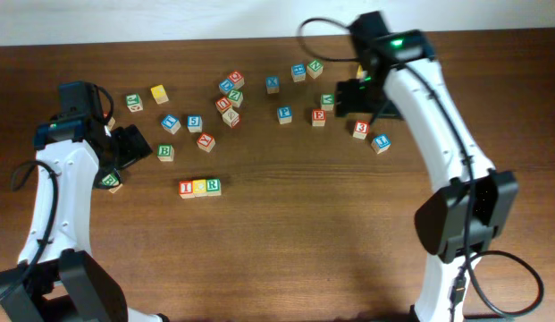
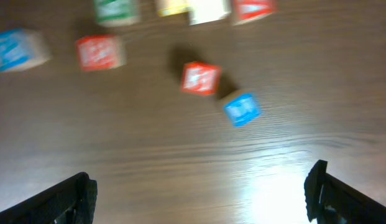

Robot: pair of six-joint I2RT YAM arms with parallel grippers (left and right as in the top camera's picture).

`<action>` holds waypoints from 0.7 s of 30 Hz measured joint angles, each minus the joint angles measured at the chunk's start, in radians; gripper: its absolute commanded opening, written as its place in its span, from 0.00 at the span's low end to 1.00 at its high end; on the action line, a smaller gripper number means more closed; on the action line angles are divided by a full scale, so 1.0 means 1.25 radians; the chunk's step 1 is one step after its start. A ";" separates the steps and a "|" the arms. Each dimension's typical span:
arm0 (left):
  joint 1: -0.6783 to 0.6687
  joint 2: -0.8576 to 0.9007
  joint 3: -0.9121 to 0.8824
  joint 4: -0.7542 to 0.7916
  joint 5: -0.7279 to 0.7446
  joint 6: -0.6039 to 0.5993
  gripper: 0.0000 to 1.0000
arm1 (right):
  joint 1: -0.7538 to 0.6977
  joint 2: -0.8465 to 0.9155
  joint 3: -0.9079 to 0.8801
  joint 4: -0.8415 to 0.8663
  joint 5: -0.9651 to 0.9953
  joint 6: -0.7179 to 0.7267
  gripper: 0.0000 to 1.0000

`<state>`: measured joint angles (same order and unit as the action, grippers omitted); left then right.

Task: Spell out ICRA
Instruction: 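Lift the right gripper and move it to the back-right blocks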

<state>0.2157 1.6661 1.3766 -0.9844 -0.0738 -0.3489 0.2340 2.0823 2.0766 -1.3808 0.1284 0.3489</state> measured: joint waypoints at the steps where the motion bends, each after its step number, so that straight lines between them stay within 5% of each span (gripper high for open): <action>1: 0.000 0.000 0.000 0.000 0.000 0.000 0.99 | -0.031 0.000 -0.002 0.000 0.003 -0.002 0.98; 13: 0.000 0.000 0.000 0.000 0.000 0.000 0.99 | -0.199 0.000 -0.016 0.156 0.005 -0.007 0.99; 14: 0.000 0.000 0.000 0.000 0.000 0.000 0.99 | -0.205 0.000 -0.016 0.172 0.005 -0.008 0.92; 15: 0.000 0.000 0.000 0.000 0.000 0.000 0.99 | -0.209 0.000 -0.016 0.184 0.005 -0.007 0.74; 17: 0.000 0.000 0.000 0.000 0.000 0.000 0.99 | -0.214 0.000 -0.016 0.211 0.005 -0.005 0.04; 21: 0.000 0.000 0.000 0.000 0.000 0.000 0.99 | -0.209 0.013 -0.016 0.266 0.005 -0.005 0.04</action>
<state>0.2157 1.6661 1.3766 -0.9848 -0.0738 -0.3489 -0.0277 2.0987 2.0567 -1.0477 0.1341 0.3424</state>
